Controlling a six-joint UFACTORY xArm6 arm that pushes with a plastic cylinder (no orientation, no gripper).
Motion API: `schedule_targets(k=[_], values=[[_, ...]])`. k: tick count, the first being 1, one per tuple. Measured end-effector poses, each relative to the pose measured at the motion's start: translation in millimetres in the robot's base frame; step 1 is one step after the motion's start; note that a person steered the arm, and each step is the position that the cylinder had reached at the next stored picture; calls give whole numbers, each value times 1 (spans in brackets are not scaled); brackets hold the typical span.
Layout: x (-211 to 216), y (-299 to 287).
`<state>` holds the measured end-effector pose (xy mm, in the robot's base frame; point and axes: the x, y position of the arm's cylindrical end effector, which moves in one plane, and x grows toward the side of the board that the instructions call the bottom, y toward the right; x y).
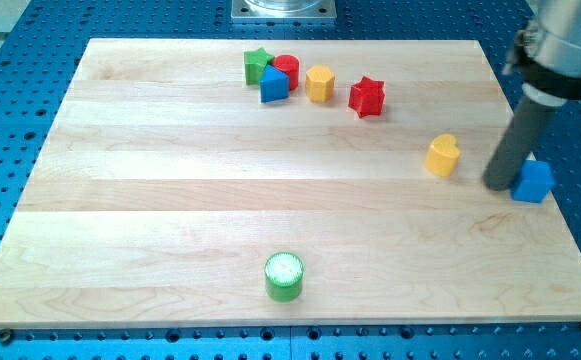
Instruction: Move the yellow heart into the blue cube
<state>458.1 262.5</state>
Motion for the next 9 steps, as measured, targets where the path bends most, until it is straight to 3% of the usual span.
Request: schedule_targets(k=[1,2,3,4,5,7,8,9], values=[[-48,27],[-64,27],[-54,39],[-17,77],[-10,75],[34,-12],[27,-19],[-13,-17]])
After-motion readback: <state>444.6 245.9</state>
